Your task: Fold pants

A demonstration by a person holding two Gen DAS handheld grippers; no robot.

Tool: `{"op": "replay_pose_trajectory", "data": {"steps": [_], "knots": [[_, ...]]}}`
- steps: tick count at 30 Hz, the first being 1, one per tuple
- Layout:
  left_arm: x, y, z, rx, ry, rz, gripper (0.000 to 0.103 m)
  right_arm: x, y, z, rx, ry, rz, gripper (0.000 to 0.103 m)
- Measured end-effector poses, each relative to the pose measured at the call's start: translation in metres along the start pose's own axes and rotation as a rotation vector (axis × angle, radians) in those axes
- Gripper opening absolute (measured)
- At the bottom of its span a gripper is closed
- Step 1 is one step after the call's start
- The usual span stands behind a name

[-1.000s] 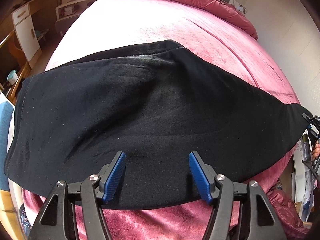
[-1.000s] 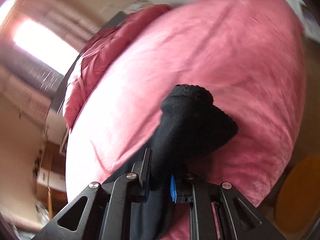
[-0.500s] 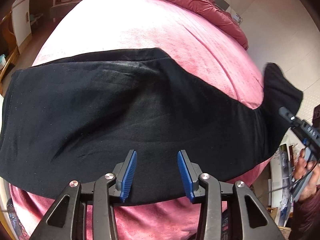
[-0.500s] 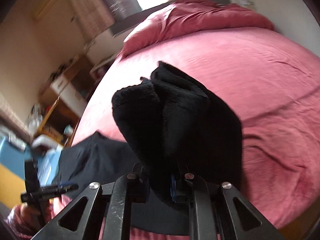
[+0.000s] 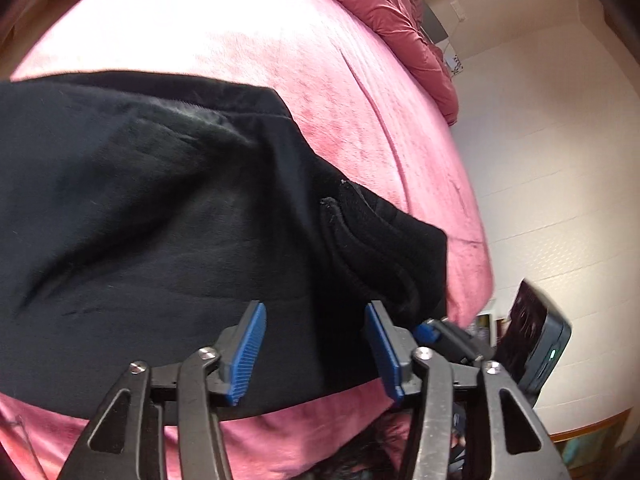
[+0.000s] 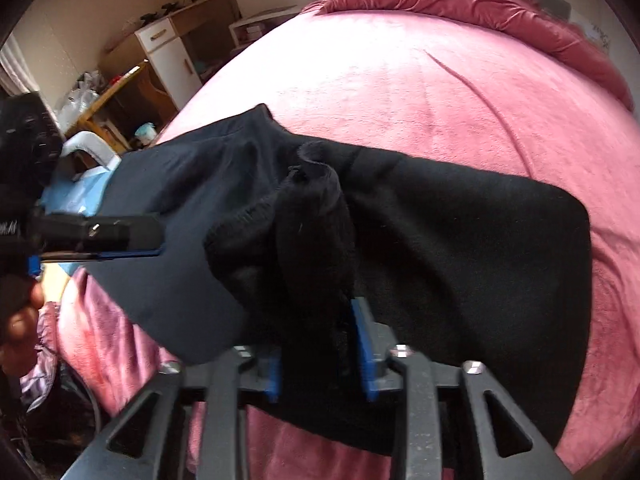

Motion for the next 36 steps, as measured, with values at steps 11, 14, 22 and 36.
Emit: {"op": "replay_pose_trajectory", "data": {"steps": [11, 14, 22, 36], "knots": [[-0.003, -0.047, -0.018, 0.024, 0.036, 0.121, 0.064, 0.035, 0.067, -0.034, -0.044, -0.176, -0.058, 0.059], [0.0, -0.063, -0.027, 0.034, 0.026, 0.165, 0.063, 0.052, 0.097, -0.072, 0.045, -0.257, -0.08, 0.059], [0.013, -0.085, -0.051, -0.031, -0.105, 0.187, 0.021, 0.11, 0.111, -0.128, 0.189, -0.4, -0.004, 0.065], [-0.025, 0.008, -0.164, 0.238, -0.271, -0.027, 0.015, 0.069, 0.07, -0.126, 0.294, -0.457, -0.089, 0.071]]}}
Point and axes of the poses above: each gripper's, at about its wrist camera, not at the fingertips, and y roughly against the way its jaws point, z to its left, x to its underside, the point moved 9 cm from there along -y, roughly the way its jaws point, and after that the axes turned 3 degrees about -z, right-handed, at the moved point
